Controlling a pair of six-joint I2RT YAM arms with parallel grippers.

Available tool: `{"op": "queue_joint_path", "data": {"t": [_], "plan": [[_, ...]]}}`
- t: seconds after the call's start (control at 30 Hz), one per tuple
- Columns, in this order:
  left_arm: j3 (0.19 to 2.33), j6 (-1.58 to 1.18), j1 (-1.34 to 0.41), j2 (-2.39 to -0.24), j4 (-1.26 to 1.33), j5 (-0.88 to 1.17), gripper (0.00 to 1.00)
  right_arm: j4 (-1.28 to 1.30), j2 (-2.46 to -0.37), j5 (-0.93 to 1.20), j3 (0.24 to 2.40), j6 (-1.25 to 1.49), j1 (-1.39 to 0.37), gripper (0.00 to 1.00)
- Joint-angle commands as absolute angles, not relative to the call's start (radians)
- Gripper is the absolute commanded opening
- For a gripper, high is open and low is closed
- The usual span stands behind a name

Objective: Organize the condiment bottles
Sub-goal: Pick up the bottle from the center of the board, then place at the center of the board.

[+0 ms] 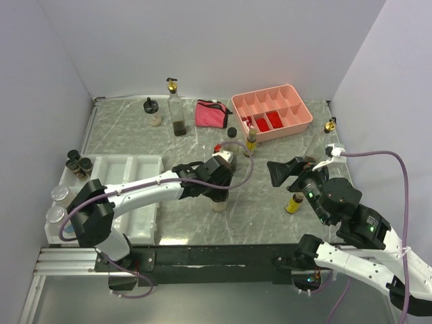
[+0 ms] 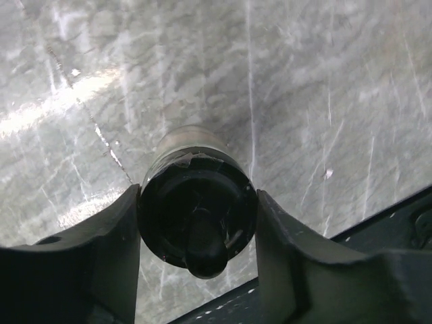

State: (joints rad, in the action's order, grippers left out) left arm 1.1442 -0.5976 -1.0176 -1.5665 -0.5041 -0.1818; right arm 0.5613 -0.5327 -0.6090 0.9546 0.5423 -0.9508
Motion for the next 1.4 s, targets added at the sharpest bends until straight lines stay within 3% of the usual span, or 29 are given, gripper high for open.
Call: {"op": "queue_joint_path", "data": {"t": [0.0, 0.17, 0.33, 0.6, 0.73, 0.9, 1.07, 1.2, 1.37], "plan": [[1.164, -0.698, -0.961, -1.552, -0.593, -0.247, 0.01, 0.529, -0.522, -0.620, 0.948, 0.560, -0.946, 1.00], [1.248, -0.810, -0.888, -1.497, -0.771, -0.405, 0.01, 0.526, -0.528, -0.617, 0.950, 0.560, -0.948, 1.00], [1.391, -1.129, -0.802, -1.496, -1.070, -0.663, 0.01, 0.520, -0.535, -0.614, 0.945, 0.560, -0.946, 1.00], [1.332, -1.324, -0.505, -1.323, -1.190, -0.624, 0.01, 0.511, -0.551, -0.609, 0.939, 0.554, -0.948, 1.00], [1.289, -1.269, -0.404, -1.211, -1.163, -0.663, 0.01, 0.502, -0.548, -0.606, 0.933, 0.552, -0.945, 1.00], [1.293, -1.161, -0.348, -1.134, -1.091, -0.667, 0.01, 0.488, -0.554, -0.595, 0.930, 0.554, -0.946, 1.00], [1.353, -1.416, -0.275, -1.193, -1.365, -0.798, 0.01, 0.488, -0.551, -0.587, 0.922, 0.560, -0.946, 1.00], [1.261, -1.436, -0.195, -1.195, -1.370, -0.684, 0.01, 0.488, -0.546, -0.589, 0.917, 0.555, -0.946, 1.00], [1.164, -1.523, -0.186, -1.097, -1.370, -0.719, 0.01, 0.497, -0.545, -0.588, 0.916, 0.551, -0.946, 1.00]]}}
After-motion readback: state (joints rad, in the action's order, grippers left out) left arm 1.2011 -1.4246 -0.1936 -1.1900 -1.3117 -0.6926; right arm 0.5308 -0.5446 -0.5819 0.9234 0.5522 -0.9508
